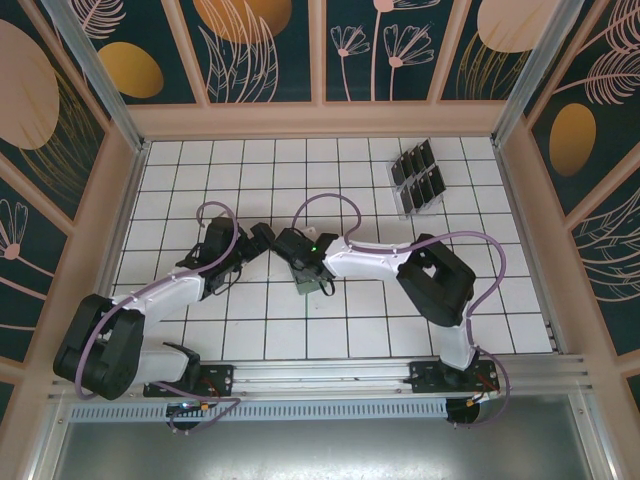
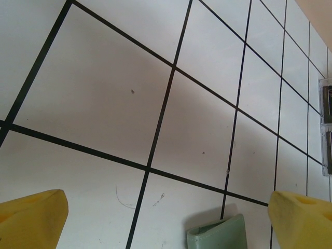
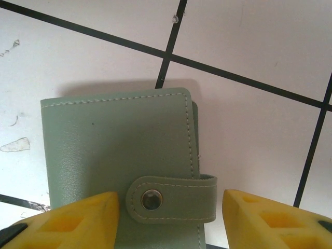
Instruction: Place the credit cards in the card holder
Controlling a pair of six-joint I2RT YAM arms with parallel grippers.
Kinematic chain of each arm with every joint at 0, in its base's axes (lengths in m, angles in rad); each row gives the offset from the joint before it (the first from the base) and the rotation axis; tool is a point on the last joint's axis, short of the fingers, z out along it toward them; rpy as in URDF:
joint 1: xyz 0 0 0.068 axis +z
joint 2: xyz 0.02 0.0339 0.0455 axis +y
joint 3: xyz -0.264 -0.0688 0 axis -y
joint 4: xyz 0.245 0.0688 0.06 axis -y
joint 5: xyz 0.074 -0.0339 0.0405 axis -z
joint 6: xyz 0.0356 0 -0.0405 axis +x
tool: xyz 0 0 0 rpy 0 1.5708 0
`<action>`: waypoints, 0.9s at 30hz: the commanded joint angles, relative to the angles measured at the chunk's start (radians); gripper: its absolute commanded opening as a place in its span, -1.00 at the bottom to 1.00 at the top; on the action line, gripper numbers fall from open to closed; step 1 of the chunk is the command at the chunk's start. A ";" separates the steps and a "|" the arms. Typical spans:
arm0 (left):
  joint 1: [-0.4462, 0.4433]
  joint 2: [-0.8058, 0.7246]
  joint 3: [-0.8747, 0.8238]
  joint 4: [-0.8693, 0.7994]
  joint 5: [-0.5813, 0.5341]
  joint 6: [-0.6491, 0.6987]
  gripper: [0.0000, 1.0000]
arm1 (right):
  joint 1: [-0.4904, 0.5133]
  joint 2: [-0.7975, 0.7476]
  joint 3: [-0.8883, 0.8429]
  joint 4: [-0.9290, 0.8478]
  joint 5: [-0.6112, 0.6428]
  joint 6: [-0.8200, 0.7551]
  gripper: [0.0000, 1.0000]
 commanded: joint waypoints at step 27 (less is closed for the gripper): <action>0.009 -0.016 0.019 -0.002 0.062 0.068 0.97 | -0.122 -0.094 -0.163 0.108 -0.053 0.033 -1.00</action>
